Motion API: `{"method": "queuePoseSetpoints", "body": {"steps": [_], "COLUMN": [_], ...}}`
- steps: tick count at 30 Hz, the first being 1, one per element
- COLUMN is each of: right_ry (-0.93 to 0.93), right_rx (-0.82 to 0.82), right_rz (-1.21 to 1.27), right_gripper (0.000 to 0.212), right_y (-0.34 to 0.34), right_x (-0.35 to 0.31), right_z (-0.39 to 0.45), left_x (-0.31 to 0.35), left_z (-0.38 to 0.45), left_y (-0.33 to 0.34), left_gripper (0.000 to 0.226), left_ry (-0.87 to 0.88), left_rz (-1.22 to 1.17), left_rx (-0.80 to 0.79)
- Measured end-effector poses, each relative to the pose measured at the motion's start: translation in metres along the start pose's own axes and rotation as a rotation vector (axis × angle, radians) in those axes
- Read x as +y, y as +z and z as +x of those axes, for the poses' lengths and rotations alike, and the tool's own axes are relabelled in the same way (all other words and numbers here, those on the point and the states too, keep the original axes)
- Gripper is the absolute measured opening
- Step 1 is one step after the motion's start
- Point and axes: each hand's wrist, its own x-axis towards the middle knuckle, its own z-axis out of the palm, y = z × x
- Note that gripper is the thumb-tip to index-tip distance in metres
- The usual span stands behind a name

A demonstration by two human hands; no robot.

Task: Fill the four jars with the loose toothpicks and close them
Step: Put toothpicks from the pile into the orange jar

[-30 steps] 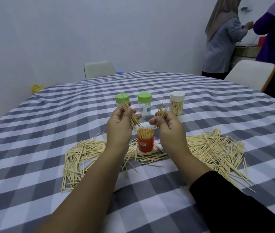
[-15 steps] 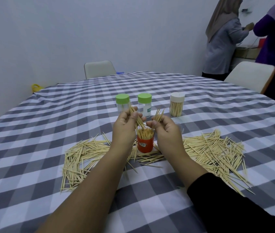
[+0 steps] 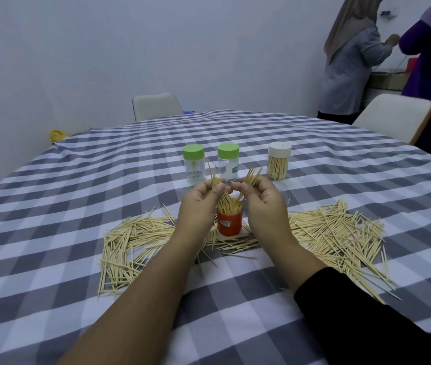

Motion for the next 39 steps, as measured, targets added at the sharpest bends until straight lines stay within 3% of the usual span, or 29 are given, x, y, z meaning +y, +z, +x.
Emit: {"method": "queuePoseSetpoints", "body": {"steps": [7, 15, 18, 21, 26, 31, 35, 39], "right_ry": [0.139, 0.141, 0.1, 0.093, 0.034, 0.14, 0.182, 0.179], "right_rx": [-0.072, -0.083, -0.048, -0.053, -0.016, -0.086, -0.13, -0.152], "right_rz": [0.005, -0.058, -0.068, -0.087, -0.083, -0.108, -0.05, -0.069], "right_gripper": [0.019, 0.02, 0.02, 0.018, 0.017, 0.018, 0.031, 0.034], "right_y": [0.001, 0.001, -0.001, -0.001, -0.001, 0.002, 0.002, 0.004], "right_x": [0.007, 0.008, 0.005, 0.003, 0.001, 0.005, 0.002, 0.002], "right_z": [0.002, 0.004, 0.006, 0.006, 0.005, 0.005, 0.003, 0.0], "left_x": [-0.003, 0.001, 0.003, 0.005, -0.001, -0.001, -0.001, 0.001], "left_z": [0.0, 0.0, 0.0, 0.0, 0.001, -0.001, -0.001, 0.0], "left_y": [-0.003, -0.012, -0.013, -0.014, -0.015, -0.017, -0.022, -0.023], "left_gripper": [0.015, 0.032, 0.033, 0.042, 0.071, 0.069, 0.071, 0.06], "left_ry": [-0.058, -0.063, -0.005, -0.026, 0.016, -0.014, -0.037, -0.013], "left_rz": [0.131, 0.274, 0.506, 0.475, 0.715, 0.759, 0.755, 0.74], "left_rx": [-0.042, -0.224, -0.318, -0.382, -0.372, -0.356, -0.363, -0.327]}}
